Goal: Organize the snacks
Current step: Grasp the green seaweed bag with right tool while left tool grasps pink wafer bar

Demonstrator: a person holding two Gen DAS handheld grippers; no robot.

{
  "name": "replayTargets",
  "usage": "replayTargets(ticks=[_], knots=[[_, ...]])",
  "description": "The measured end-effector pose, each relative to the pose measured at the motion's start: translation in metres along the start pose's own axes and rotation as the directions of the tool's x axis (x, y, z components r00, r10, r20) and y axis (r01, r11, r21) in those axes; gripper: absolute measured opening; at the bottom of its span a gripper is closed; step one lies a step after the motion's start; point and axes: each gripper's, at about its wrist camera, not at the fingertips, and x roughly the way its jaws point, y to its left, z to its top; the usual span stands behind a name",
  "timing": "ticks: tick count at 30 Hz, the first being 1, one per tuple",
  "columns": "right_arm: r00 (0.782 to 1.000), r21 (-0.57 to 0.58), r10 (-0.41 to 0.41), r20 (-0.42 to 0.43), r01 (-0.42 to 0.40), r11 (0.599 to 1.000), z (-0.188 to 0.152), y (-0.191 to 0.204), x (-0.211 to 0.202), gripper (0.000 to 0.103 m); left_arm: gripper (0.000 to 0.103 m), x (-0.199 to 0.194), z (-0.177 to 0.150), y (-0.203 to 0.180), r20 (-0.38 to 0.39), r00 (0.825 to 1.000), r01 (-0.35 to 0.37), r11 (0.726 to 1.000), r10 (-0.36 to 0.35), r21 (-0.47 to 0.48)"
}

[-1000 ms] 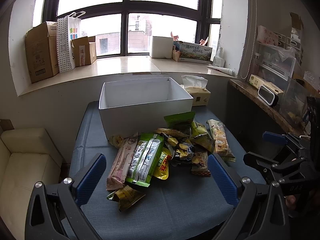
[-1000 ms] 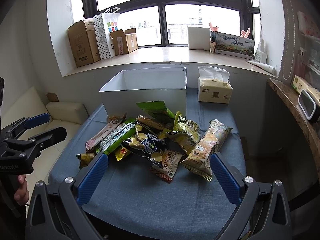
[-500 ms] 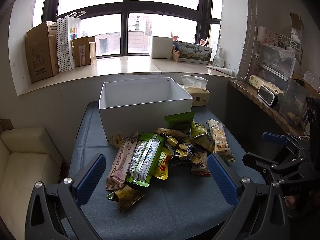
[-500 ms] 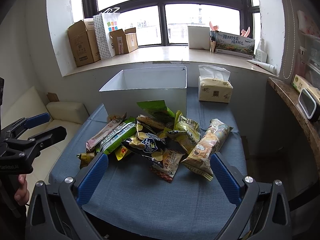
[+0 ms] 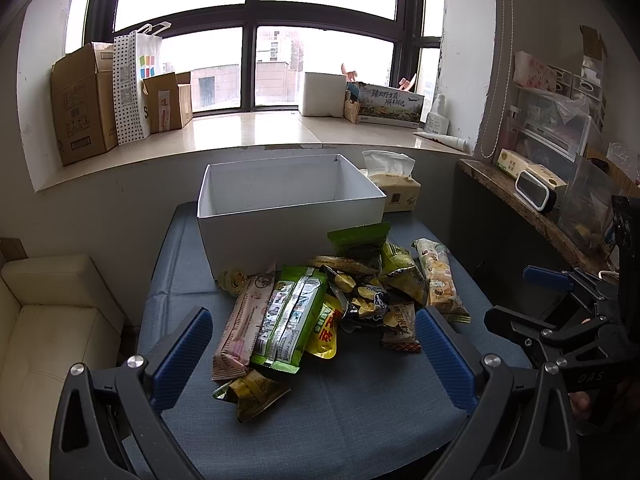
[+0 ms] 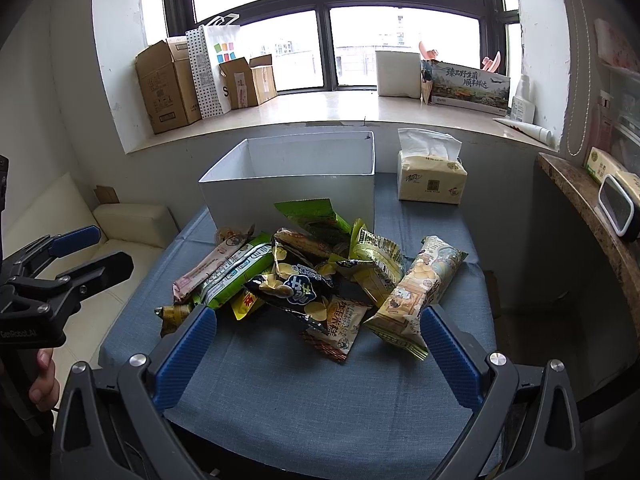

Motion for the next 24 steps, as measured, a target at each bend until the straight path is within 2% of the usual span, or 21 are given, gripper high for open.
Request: replayTargets(ticks=[8,14,16,24], knots=[[0.999,0.005,-0.009,-0.034,0.009,1.000,0.002,-0.008,0.025,0.103,0.103,0.002,-0.002,0.002,-0.006,1.000,0.000,1.000,0.000,-0.003],[1.000,-0.090,-0.015,-0.027,0.013,0.996,0.026,-0.014,0.080,0.103,0.103,0.008,-0.008,0.005,-0.024,1.000,-0.006,1.000,0.006,-0.007],[1.000,-0.151,-0.021,0.010,0.022,0.988,0.036,-0.014,0.100,0.103,0.103,0.009,-0.010,0.006,-0.029,1.000,-0.010,1.000,0.010,-0.006],[0.998,-0.222,0.062,-0.029,-0.067,0.973,0.067,-0.018,0.170,0.103,0.103,0.014,-0.016,0.014,-0.047,0.999,-0.024,1.000,0.023,-0.016]])
